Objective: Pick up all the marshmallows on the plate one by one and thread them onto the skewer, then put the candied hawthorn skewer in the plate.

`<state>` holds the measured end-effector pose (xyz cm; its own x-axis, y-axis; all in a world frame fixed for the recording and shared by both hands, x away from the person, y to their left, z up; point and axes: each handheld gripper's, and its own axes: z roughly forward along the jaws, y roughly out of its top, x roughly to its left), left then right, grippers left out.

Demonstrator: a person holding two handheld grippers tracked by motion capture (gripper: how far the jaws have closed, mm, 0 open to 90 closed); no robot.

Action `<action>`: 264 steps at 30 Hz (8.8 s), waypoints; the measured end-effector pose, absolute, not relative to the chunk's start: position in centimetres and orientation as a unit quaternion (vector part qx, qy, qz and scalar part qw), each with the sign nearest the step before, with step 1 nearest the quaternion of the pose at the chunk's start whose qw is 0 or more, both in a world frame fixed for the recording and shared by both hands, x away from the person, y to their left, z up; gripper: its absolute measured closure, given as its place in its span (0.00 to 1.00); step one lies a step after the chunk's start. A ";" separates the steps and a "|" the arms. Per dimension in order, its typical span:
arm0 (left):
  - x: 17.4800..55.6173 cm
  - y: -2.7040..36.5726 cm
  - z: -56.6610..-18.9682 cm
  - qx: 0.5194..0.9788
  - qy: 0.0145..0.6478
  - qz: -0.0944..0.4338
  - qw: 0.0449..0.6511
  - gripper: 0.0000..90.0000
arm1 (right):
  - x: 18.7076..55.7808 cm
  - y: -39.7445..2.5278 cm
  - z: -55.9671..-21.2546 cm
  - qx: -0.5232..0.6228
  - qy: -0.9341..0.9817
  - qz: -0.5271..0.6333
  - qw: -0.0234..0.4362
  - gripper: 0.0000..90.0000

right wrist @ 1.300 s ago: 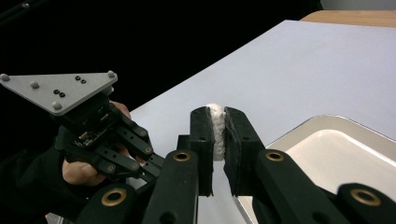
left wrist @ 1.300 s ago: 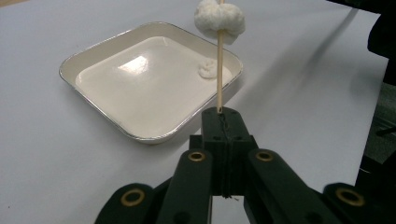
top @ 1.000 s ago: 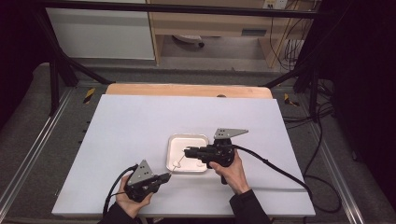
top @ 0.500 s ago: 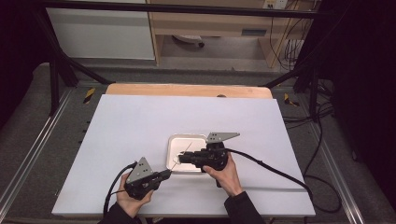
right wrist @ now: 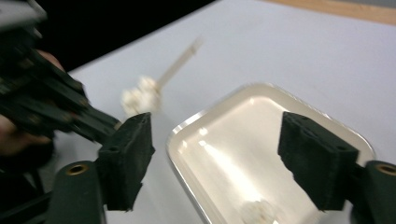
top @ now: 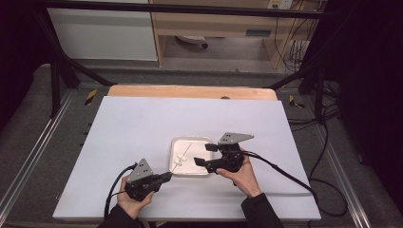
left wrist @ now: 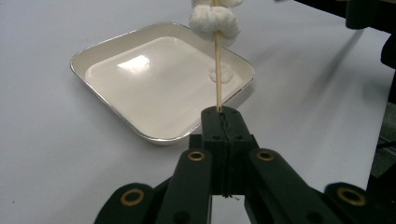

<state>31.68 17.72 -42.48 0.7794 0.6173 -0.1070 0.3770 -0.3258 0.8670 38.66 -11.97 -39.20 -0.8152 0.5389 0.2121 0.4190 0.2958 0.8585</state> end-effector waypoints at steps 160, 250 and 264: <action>30.7 16.8 -42.4 0.821 0.284 0.140 0.475 0.99 | 38.7 -11.0 -38.2 0.276 0.754 0.594 -0.053 0.91; 34.3 18.4 -40.4 0.811 0.349 0.099 0.458 0.99 | 36.9 -24.1 -44.3 0.366 0.811 0.441 0.120 0.01; 36.4 17.5 -39.2 0.819 0.360 0.100 0.435 0.99 | 36.3 -25.5 -45.1 0.372 0.812 0.431 0.127 0.01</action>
<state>36.44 17.48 -39.21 0.7208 0.6766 -0.1505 0.5033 -0.3615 0.7849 36.29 -25.46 -45.10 -0.6910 0.7138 0.1142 0.4946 0.3516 0.7948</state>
